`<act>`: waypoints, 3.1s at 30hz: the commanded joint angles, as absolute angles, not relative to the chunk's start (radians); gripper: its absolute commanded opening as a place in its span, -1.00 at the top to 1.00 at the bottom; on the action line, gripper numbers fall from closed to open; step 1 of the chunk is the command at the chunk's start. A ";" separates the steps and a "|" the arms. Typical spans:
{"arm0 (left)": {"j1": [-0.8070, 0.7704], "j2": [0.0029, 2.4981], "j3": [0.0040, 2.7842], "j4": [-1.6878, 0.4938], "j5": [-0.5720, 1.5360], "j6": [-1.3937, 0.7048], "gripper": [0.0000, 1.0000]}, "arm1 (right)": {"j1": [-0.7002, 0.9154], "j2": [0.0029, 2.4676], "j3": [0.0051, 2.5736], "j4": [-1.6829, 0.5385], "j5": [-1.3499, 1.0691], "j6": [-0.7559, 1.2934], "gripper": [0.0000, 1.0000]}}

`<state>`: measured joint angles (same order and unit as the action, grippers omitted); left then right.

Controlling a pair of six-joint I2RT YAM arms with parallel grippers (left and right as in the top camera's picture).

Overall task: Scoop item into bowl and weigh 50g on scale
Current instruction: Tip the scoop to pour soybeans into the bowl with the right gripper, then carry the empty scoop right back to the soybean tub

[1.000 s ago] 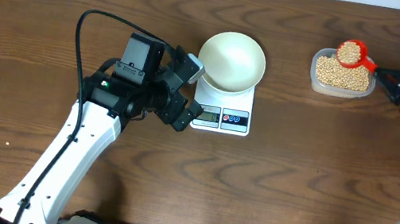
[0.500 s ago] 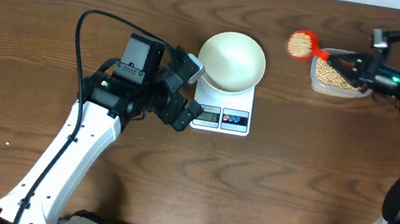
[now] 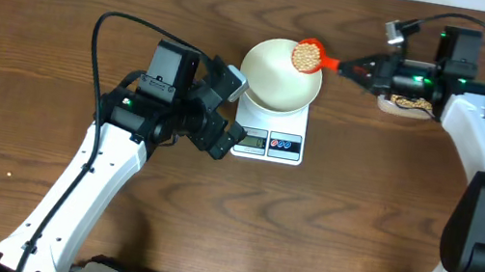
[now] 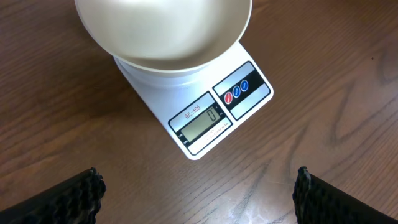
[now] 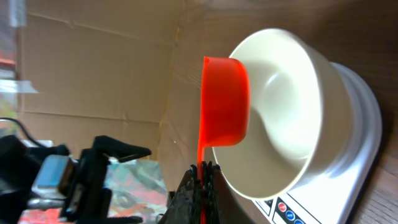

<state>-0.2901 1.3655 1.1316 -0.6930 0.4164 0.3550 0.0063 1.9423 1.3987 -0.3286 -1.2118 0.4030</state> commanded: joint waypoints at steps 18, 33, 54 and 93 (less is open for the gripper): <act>-0.289 1.365 1.134 -0.695 0.418 0.349 -0.97 | 0.231 1.911 1.418 -0.345 -0.812 0.316 0.97; -0.289 1.365 1.134 -0.695 0.418 0.349 -0.98 | 0.335 1.764 1.433 -0.497 -0.403 0.126 0.98; -0.289 1.365 1.134 -0.695 0.418 0.349 -0.98 | 0.549 1.733 1.433 -0.517 0.129 -0.076 0.98; -0.289 1.365 1.134 -0.696 0.418 0.349 -0.98 | 0.107 1.511 1.433 -0.693 -0.423 0.089 0.98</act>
